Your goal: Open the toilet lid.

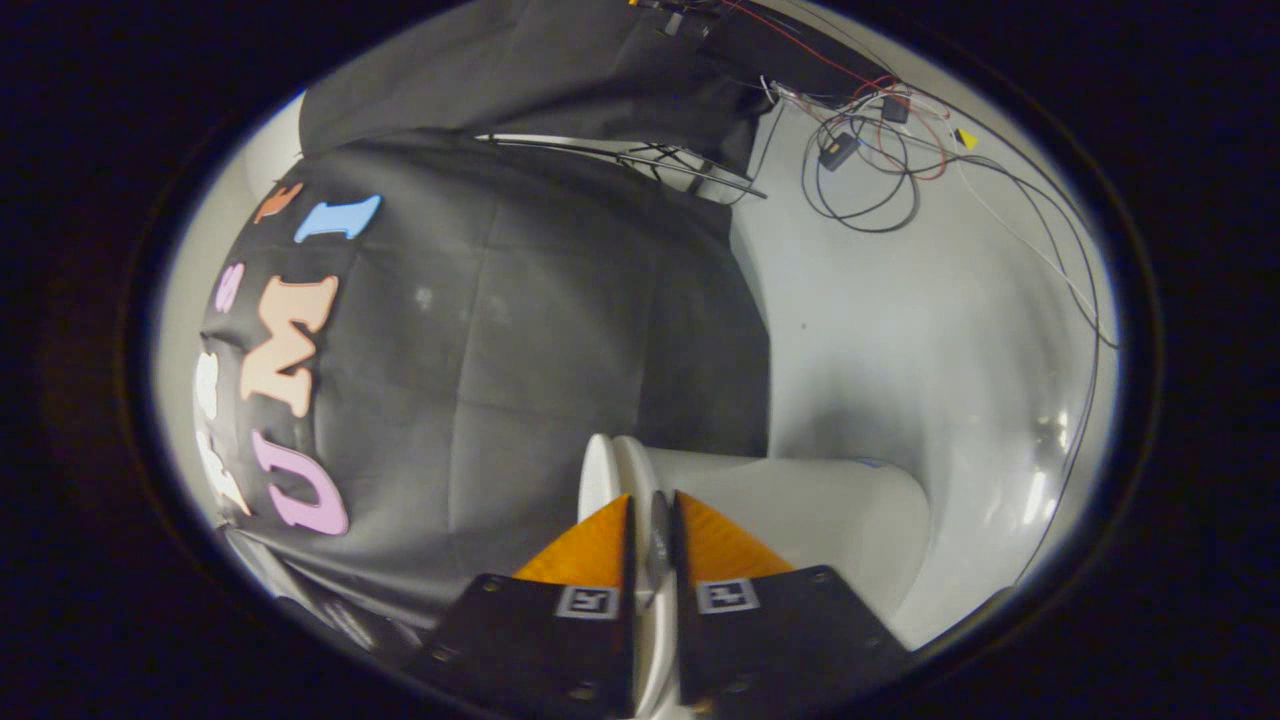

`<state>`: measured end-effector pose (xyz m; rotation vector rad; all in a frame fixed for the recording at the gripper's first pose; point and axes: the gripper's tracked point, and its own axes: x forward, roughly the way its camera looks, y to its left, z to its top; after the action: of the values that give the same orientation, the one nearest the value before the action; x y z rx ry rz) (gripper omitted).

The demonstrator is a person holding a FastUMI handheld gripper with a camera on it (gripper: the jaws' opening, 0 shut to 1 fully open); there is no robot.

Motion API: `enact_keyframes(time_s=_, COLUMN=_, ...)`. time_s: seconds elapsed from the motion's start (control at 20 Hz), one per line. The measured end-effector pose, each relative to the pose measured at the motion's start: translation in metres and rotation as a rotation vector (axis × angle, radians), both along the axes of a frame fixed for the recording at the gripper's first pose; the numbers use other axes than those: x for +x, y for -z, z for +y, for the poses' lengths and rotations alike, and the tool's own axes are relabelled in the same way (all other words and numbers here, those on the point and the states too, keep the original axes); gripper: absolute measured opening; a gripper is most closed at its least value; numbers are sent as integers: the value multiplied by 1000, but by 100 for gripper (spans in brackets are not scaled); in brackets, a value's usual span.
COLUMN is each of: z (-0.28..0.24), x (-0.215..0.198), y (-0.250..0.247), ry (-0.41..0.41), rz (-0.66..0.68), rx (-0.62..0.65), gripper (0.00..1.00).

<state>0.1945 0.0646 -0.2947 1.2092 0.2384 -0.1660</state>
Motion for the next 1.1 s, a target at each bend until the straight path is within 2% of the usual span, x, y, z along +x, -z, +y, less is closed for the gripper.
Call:
enact_keyframes(time_s=0.05, z=0, x=0, y=-3, ry=-3, rz=-17, rx=6, gripper=10)
enact_keyframes(time_s=0.15, z=3, x=2, y=-8, ry=-10, rz=-30, rx=17, gripper=10)
enact_keyframes(time_s=0.35, z=10, x=0, y=-20, ry=-51, rz=-30, rx=-76, gripper=10)
enact_keyframes(time_s=0.6, z=23, x=-1, y=-58, ry=-94, rz=-25, rx=-204, gripper=10)
enact_keyframes(time_s=0.85, z=48, x=-7, y=-115, ry=-106, rz=-88, rx=-302, gripper=10)
enact_keyframes(time_s=1.1, z=97, x=-21, y=-184, ry=-144, rz=-177, rx=-420, gripper=10)
